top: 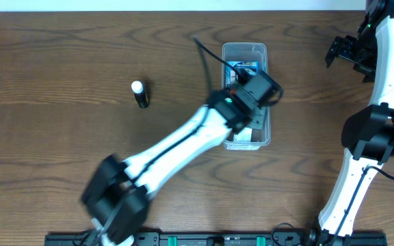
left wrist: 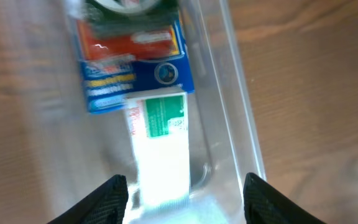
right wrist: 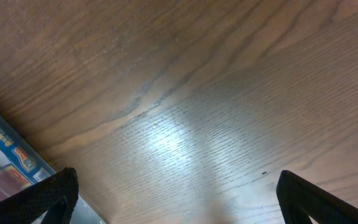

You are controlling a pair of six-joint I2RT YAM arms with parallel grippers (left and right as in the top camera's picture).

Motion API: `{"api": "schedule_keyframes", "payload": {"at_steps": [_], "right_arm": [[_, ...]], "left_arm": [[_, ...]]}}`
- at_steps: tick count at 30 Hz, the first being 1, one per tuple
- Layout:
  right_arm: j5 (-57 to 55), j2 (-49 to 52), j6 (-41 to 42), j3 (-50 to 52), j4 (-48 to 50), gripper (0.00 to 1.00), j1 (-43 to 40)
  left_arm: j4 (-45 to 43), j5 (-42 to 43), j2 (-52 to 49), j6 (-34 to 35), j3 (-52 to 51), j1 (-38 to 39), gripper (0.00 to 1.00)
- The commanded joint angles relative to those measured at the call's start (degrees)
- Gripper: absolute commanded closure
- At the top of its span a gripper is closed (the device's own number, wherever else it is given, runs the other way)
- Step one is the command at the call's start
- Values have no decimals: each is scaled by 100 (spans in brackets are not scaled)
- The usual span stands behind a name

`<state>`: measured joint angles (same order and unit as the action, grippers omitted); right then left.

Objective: Pack container
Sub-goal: 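Move left gripper up and over to the dark bottle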

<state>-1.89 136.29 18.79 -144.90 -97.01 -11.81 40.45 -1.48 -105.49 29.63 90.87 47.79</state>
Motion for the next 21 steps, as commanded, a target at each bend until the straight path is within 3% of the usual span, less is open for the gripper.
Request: {"api": "schedule_keyframes", "payload": {"at_steps": [1,6,11,15,21], "right_arm": [[-2,11,-63,17,-7,1,-13],[-2,11,-63,17,-7,1,-13],[0,11,-63,17,-7,1,-13],[-2,11,-63,17,-4,1,-13],[-2,11,-63,17,-4,1,-13]], "left_arm": [[374,-55,763,-417,256,-481,39],[1283,-72,1419,-675,256,-1740,39],[1917,-66,1285,-695,254,-2857,32],[1947,22,870,-1058,254,-3182,28],[1864,37,96,-966,254,-3576,27]]}}
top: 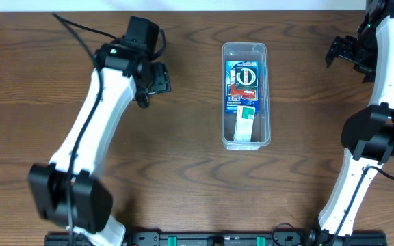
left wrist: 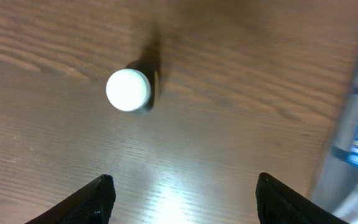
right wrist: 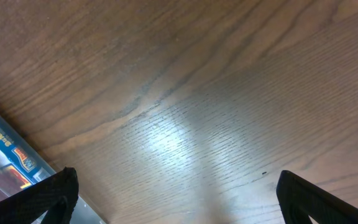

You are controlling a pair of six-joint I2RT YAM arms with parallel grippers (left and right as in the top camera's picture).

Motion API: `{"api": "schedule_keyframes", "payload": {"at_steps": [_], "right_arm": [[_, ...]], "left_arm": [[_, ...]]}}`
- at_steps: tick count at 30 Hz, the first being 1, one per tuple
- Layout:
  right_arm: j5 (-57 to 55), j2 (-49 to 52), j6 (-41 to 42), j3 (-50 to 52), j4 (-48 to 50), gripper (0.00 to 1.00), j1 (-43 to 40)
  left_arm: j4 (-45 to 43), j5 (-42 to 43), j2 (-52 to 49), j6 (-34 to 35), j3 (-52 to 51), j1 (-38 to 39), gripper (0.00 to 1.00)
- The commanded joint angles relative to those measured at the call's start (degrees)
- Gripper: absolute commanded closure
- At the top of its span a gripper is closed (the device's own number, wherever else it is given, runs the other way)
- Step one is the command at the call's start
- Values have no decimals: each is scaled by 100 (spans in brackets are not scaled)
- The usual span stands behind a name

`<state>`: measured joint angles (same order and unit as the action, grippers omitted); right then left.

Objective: Pack container
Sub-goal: 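Move left gripper up and over to the dark bottle, then lower left gripper around the bottle and grasp it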

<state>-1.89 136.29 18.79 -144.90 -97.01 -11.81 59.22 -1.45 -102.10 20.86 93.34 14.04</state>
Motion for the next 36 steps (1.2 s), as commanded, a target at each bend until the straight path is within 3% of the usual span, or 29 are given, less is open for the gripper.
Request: {"api": "schedule_keyframes", "payload": {"at_steps": [1,10,14,17,36], "right_arm": [[-2,11,-63,17,-4,1,-13],[-2,11,-63,17,-4,1,-13],[-2,11,-63,17,-4,1,-13],[-2,11,-63,17,-4,1,-13],[-2,11,-63,17,-4,1,-13]], "left_arm": [[-22,35,-337,-94,7,-293,26],[-131,262,-428,-459,7,-885,26],[-216,455,-442,-634,7,-879,25],[-341,581,-442,-715,7,-876,19],[-428,529,-1119,-732,0,-879,20]]}}
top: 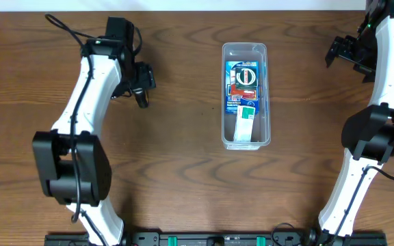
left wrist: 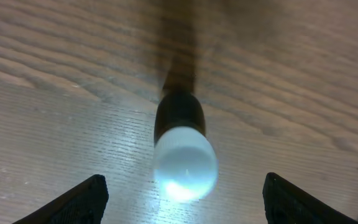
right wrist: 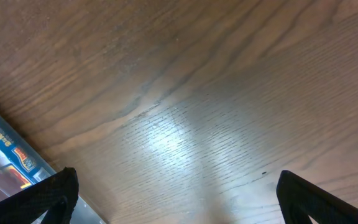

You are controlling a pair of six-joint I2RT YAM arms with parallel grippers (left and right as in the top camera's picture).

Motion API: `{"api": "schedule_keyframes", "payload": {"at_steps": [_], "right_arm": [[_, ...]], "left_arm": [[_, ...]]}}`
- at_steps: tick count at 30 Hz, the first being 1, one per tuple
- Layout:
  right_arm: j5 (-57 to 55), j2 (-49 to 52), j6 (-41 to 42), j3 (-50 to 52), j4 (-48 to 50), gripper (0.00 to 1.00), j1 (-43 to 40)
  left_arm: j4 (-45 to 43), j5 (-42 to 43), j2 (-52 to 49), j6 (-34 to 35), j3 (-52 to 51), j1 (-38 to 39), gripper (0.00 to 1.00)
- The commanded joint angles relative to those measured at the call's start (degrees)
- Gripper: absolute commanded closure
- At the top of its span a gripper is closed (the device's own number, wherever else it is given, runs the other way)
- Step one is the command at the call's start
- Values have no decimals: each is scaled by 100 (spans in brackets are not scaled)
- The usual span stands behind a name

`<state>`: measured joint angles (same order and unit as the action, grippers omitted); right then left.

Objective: Pack container
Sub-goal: 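Lower left gripper around the bottle and grasp it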

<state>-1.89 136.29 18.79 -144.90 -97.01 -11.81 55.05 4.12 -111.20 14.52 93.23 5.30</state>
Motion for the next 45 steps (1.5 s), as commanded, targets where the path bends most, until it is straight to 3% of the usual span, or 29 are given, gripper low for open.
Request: {"api": "schedule_keyframes", "payload": {"at_steps": [1,45], "right_arm": [[-2,11,-63,17,-4,1,-13],[-2,11,-63,17,-7,1,-17]], "left_arm": [[-11,-52,-264,-98,11,-4,20],[-605,-199,-872,-140,11,-15,22]]}}
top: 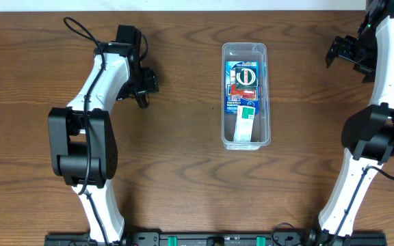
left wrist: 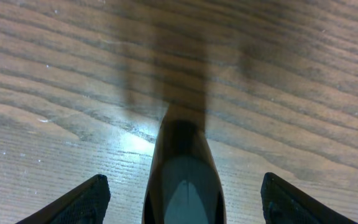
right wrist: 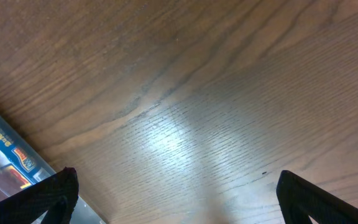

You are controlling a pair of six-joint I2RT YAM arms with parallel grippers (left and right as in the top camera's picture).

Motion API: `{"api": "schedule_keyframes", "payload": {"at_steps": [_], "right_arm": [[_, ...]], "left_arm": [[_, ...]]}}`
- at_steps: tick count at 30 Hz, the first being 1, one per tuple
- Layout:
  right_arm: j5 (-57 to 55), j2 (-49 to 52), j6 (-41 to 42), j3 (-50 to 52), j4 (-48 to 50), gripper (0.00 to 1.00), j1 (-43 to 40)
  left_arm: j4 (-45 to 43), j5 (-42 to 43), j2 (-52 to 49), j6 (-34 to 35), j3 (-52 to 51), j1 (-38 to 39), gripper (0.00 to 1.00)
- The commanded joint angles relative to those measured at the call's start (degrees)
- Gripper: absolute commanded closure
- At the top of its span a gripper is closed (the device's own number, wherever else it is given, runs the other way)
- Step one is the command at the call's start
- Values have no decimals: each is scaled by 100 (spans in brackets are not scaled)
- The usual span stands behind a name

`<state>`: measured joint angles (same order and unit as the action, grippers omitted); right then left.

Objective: Pack container
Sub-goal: 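Lower left gripper around the bottle and grasp it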

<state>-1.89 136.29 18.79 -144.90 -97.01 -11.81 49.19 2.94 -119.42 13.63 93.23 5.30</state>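
Observation:
A small dark bottle with a white cap [left wrist: 182, 168] stands on the wooden table, between the spread fingers of my open left gripper [left wrist: 182, 205]. Overhead, the left gripper [top: 141, 83] covers it, only the bottle's dark base [top: 143, 102] showing. The clear plastic container [top: 245, 96] lies at centre-right holding a blue card pack [top: 243, 78] and a green-and-white packet [top: 245, 119]. My right gripper [right wrist: 179, 199] hangs open at the far right [top: 344, 53] over bare wood, nothing between its fingers.
The blue pack's corner [right wrist: 5, 165] shows at the left edge of the right wrist view. The table's far edge [top: 183, 8] runs just behind both grippers. A black rail [top: 211, 239] lines the front edge.
My left gripper has come down around the bottle: the white cap was below it in full view, and now the bottle fills the space between the fingers. The right arm is unchanged.
My left gripper was open over the container, above the packet inside. Then it was at the far left above the white-capped bottle. It stood lower over the bottle, and now its open fingers straddle it. The right gripper stayed still throughout.

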Motion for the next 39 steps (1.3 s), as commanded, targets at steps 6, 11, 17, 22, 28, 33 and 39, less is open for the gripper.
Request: {"api": "schedule_keyframes", "payload": {"at_steps": [6,11,17,22,28,33,39], "right_arm": [[-2,11,-63,17,-4,1,-17],[-2,11,-63,17,-7,1,-17],[-2,11,-63,17,-4,1,-17],[-2,11,-63,17,-7,1,-17],[-2,11,-63,17,-4,1,-17],[-2,11,-63,17,-4,1,-17],[-2,11,-63,17,-7,1,-17]], "left_arm": [[-22,-83,-50,-50,11,-15,32],[-4,-81,-50,-46,0,-15,41],[61,-81,-50,-48,0,-15,52],[81,-81,-50,-48,0,-15,61],[157,-79,-50,-48,0,-13,72],[297,-76,-50,-50,2,-13,78],[599,131,142,-81,116,15,81]]}}
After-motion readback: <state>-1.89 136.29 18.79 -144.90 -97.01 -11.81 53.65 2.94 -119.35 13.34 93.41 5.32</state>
